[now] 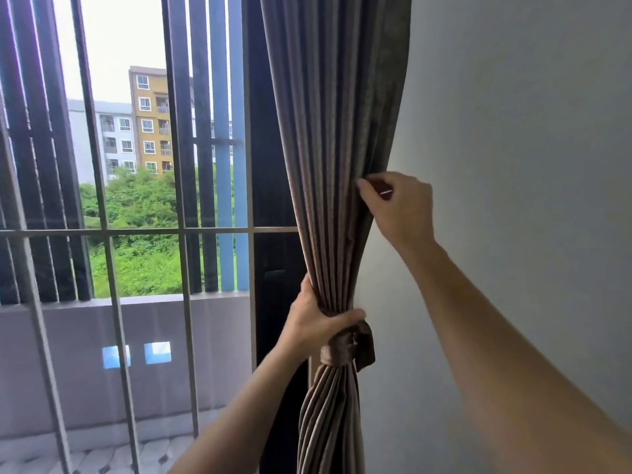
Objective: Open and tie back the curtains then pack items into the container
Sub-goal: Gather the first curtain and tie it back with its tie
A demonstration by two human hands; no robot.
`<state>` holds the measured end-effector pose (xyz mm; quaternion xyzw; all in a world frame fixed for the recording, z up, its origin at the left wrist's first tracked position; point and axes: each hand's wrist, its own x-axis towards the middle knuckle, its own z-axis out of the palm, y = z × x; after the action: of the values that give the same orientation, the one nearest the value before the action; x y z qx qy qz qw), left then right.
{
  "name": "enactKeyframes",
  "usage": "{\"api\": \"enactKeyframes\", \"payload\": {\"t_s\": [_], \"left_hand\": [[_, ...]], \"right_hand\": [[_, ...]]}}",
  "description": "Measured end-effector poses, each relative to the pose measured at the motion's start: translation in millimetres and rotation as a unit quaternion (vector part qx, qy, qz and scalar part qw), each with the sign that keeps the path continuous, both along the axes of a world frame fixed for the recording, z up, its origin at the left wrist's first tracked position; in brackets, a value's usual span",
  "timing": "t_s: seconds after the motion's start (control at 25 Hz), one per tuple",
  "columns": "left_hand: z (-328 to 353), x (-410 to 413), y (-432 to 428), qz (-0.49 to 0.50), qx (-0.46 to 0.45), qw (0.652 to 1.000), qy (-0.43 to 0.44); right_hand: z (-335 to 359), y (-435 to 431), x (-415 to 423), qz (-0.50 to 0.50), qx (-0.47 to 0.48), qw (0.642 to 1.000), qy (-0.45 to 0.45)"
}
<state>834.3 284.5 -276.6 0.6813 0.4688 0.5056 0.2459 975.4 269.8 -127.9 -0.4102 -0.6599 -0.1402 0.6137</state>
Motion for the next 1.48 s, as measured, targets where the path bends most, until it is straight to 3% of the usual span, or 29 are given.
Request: {"api": "enactKeyframes", "payload": {"t_s": [0.12,0.2,0.44,0.6,0.76,0.84,0.92,1.04,1.24,1.48], "left_hand": [[-8.6,17.2,2.5,0.066,-0.015,0.997,-0.025],[-13.3,26.0,2.6,0.097,-0.012,0.994,-0.044],[-14.3,44.6,-11.6,0.135,-0.013,0.989,-0.055],[-16.5,42.4,-13.1,0.134,0.000,0.988,-0.071],[-19.1,37.4,-12.1,0.120,0.007,0.991,-0.062],[-19.3,27.2,-9.8,0.067,0.010,0.996,-0.062],[-21.3,10.7,-8.6,0.036,0.030,0.997,-0.061],[-22.9,-17.8,-5.1,0.086,0.051,0.992,-0.081],[0.8,-82.4,-18.1,0.176,0.097,0.979,-0.038],[0.3,-238.2,-57.1,0.344,0.123,0.930,0.039]], "right_hand": [[18.5,7.8,-8.1,-0.016,-0.131,0.988,-0.080],[21.8,7.4,-11.7,-0.019,-0.150,0.985,-0.089],[25.2,-0.7,-10.2,-0.028,-0.086,0.995,-0.050],[37.4,-8.9,-13.1,0.042,-0.023,0.999,0.021],[69.1,-6.0,-17.9,0.054,-0.043,0.996,-0.048],[72.2,-2.2,-16.3,0.030,-0.006,0.999,-0.022],[64.5,-5.6,-14.3,-0.003,0.073,0.997,0.003],[42.0,-19.0,-27.1,0.009,0.162,0.986,-0.024],[-13.0,-23.0,-102.5,0.100,0.099,0.989,-0.054],[-94.8,-6.2,-245.9,0.255,-0.010,0.964,-0.077]]}}
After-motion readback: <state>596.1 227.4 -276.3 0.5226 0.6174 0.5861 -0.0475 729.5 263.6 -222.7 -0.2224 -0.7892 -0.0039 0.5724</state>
